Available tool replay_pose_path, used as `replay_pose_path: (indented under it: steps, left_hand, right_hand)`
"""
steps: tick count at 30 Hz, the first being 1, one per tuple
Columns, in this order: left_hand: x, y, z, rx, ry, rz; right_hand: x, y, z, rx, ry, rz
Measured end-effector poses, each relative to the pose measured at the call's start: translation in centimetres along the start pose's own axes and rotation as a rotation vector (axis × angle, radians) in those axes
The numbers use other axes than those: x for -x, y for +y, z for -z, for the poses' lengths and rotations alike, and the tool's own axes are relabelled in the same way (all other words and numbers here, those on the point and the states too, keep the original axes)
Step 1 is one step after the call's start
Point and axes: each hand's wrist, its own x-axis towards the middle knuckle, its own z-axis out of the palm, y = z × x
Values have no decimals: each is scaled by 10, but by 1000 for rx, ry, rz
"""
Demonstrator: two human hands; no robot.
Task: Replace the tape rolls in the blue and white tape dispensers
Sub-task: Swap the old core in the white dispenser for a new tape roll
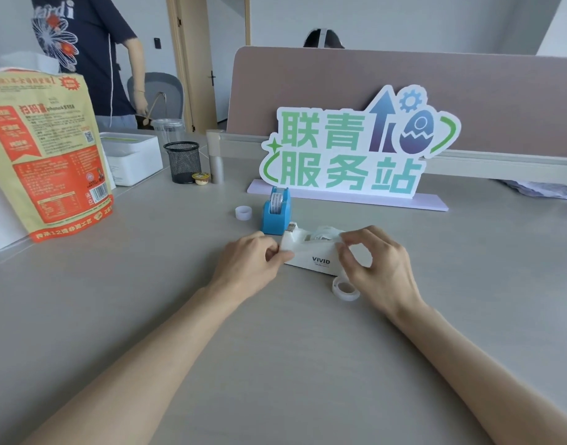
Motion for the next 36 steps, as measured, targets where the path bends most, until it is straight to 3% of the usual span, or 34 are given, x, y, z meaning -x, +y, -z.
replay_pose_path:
  steps: [9,12,16,21,24,28,36]
  left_hand:
    - [-21,14,-22,-207,17,-50]
    - [-26,23,-28,-204,25,-128]
    - [-27,32,-28,-20,-111,-179]
    - [-26,36,-25,18,-313,-139]
    - [-31,43,-33,20,-238,-33]
    - [-42,49,-46,-110,-21,-59]
    - [-46,46,-49,-39,-116,-36]
  right_hand:
    - [-9,-4,5,-190,-283,-357]
    - [-12,5,2,-147,-318,-352]
    - [-20,17,-3,-201,-313,-386]
    - [-41,29,-24,-182,-299,-471]
    - [-53,32,-35,-182,-306,-530]
    - [-59,37,-38,-237,-322,-586]
    - [-42,48,-19,-364,-331,-525]
